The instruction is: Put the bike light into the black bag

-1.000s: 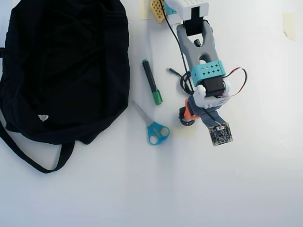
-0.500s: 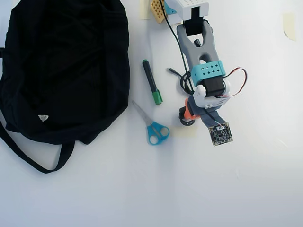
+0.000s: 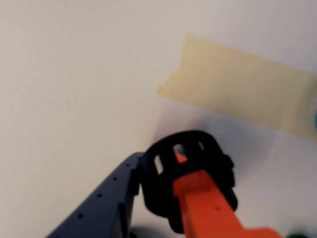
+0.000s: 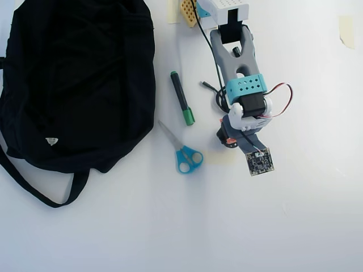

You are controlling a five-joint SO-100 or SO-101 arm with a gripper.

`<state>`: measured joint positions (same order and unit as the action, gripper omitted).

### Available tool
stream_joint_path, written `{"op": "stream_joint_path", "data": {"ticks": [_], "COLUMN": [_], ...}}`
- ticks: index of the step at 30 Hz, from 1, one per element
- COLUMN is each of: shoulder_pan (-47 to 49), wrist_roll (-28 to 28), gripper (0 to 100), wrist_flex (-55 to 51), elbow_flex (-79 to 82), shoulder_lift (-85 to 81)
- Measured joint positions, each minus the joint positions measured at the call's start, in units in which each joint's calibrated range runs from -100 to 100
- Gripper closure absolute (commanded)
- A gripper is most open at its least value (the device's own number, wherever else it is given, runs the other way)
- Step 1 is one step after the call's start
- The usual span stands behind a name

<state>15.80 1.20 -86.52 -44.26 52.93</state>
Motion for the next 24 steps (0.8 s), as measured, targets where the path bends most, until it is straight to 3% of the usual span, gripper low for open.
{"op": "stream_joint_path", "data": {"ticks": [24], "shoulder_pan": [0.29], "wrist_roll": [-0.24], "gripper": [98], "wrist_flex": [-4.47], "elbow_flex": [0.24], "shoulder_lift": [-3.74]}}
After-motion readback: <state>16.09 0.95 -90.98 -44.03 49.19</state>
